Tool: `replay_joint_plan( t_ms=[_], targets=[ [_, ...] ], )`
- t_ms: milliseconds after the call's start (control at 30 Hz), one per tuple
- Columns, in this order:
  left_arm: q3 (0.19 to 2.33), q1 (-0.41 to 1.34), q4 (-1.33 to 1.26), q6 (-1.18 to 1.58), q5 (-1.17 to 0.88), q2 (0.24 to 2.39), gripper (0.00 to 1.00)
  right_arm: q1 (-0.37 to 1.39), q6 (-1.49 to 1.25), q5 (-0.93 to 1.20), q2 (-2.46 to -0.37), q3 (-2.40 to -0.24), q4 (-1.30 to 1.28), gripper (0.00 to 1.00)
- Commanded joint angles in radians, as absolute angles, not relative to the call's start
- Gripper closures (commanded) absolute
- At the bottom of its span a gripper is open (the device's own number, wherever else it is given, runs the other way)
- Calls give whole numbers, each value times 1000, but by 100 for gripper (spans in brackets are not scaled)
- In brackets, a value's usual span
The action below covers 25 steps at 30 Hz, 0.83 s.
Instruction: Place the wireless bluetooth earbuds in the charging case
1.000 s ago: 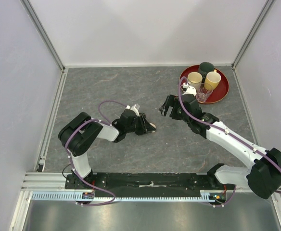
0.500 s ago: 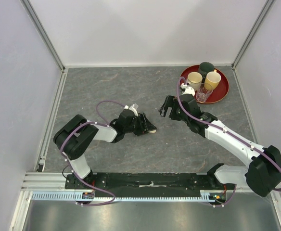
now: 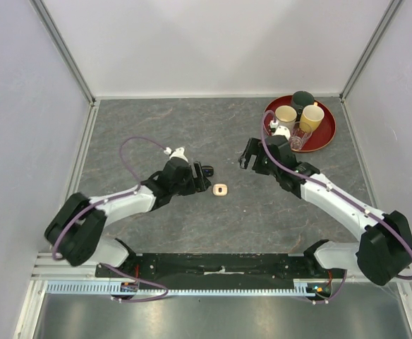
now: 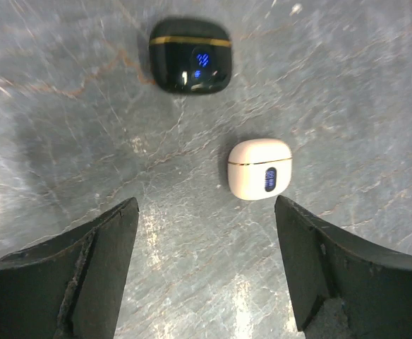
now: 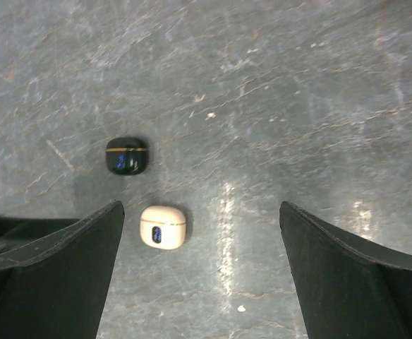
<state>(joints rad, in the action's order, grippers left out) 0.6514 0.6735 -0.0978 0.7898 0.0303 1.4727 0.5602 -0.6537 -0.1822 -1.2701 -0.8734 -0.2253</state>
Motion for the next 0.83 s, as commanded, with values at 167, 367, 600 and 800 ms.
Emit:
replay_joint_plan(
  t_ms=[167, 367, 600, 800],
  targets=[
    [715, 667, 38, 347, 275, 1194, 12, 226, -589, -40, -1189, -746, -126, 2],
    [787, 667, 147, 308, 118, 1172, 11, 167, -496, -256, -1100, -674, -126, 2],
    [717, 667, 81, 399, 193, 1080, 11, 164, -503, -561, -1040, -588, -107, 2],
    [675, 667, 20, 367, 210, 1013, 10, 238, -382, -854, -1049, -408, 206, 2]
  ],
)
